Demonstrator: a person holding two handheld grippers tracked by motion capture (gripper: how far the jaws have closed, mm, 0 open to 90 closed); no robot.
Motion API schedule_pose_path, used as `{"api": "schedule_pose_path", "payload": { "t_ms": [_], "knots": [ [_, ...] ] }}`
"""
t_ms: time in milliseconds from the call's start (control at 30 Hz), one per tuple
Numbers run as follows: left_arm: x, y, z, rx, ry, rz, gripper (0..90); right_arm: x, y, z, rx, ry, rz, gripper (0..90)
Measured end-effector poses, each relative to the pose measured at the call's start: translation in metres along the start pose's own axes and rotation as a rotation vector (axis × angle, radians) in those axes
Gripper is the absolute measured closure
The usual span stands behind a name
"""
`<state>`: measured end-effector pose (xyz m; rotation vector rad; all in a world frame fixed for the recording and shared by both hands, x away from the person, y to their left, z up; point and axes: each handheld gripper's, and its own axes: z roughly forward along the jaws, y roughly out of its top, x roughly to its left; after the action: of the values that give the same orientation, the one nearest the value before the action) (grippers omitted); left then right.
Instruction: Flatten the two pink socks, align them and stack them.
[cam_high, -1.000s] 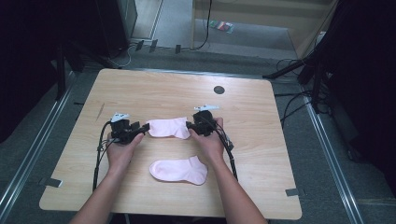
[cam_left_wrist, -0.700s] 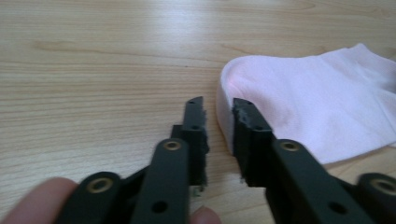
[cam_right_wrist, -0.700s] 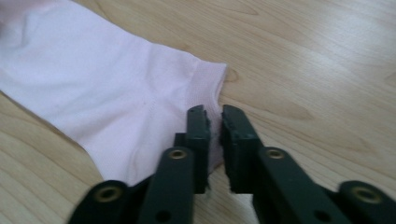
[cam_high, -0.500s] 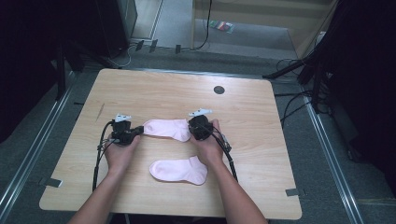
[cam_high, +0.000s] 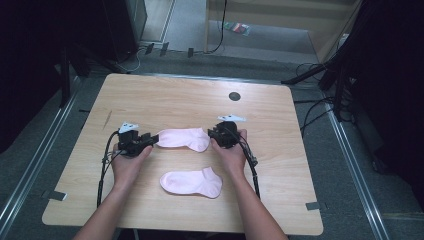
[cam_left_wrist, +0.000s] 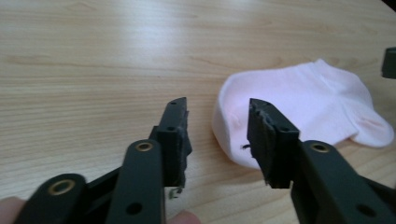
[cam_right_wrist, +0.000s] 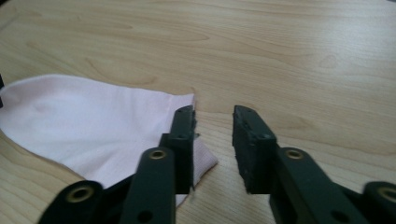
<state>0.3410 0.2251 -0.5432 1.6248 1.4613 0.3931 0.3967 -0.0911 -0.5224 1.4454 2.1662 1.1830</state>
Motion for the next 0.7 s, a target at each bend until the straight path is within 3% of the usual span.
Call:
{"api": "schedule_pose_path", "payload": {
  "t_ms": [67, 167, 333, 500, 600, 700],
  "knots": [
    [0.004, 0.001, 0.0, -0.007, -0.01, -0.038, 60.8, -0.004, -0.001, 0.0, 0.014, 0.009, 0.029, 66.1],
    [0.006, 0.002, 0.007, 0.01, -0.002, -0.082, 61.0, -0.003, -0.004, 0.004, 0.031, 0.001, 0.009, 62.7],
    [0.0, 0.006, 0.012, 0.041, -0.016, -0.043, 63.6, 0.006, -0.008, 0.011, 0.036, 0.025, -0.021, 56.0],
    [-0.004, 0.005, 0.018, 0.079, 0.034, 0.0, 69.2, 0.013, -0.013, 0.019, 0.053, -0.007, -0.077, 56.6],
    [-0.003, 0.004, 0.019, 0.083, 0.061, 0.038, 80.0, 0.018, -0.016, 0.02, 0.051, -0.038, -0.123, 65.6],
    [-0.001, 0.007, 0.019, 0.116, 0.015, 0.061, 89.9, 0.02, -0.017, 0.019, 0.058, -0.039, -0.13, 80.0]
  ]
}}
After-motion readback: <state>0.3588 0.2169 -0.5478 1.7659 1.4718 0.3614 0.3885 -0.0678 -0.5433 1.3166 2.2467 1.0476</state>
